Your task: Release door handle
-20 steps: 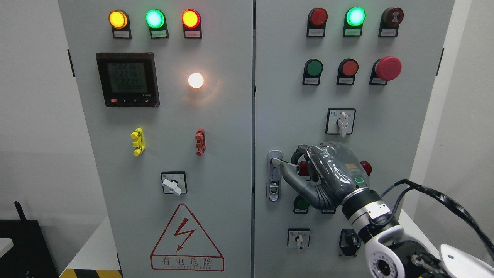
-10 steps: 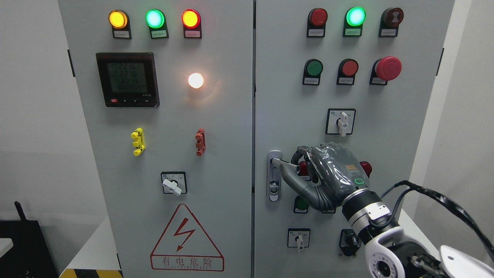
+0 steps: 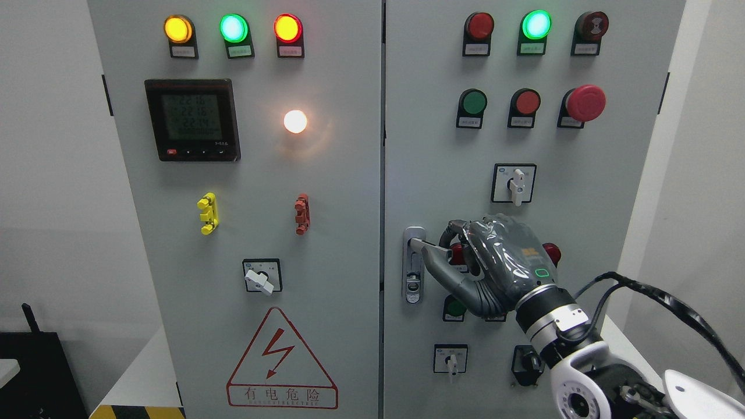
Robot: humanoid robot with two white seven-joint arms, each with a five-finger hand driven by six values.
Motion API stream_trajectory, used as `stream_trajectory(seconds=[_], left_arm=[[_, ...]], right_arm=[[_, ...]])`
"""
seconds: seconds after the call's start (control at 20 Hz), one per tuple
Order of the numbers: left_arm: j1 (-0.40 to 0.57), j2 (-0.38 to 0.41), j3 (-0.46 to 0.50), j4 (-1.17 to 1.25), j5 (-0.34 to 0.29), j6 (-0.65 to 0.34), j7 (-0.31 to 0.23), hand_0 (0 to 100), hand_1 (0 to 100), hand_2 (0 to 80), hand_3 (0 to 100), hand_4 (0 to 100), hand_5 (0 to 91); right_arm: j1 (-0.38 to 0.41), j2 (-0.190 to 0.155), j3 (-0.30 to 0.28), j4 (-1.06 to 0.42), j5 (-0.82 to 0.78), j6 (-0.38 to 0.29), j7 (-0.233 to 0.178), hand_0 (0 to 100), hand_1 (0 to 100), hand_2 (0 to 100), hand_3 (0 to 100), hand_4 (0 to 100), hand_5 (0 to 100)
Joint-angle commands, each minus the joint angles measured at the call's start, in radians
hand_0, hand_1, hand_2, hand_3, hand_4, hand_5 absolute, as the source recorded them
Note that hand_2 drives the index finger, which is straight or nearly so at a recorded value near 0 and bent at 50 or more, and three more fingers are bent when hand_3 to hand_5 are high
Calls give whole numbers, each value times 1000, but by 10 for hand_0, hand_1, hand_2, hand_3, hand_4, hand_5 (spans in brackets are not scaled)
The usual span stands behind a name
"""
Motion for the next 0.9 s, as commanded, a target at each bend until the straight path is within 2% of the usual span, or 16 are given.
stream_trajectory(seconds=[0.0,0.85], left_arm=[[-3,0,2,9,0,0,0,120,389,0,0,0,0],[-3,0,2,9,0,0,0,120,389,0,0,0,0]], right_arm=[[6,0,-1,-2,0,0,-1,449,10,520,1000,1000,1000],[13,0,-4,-5,0,0,-1,448,13,539,1000,1000,1000]])
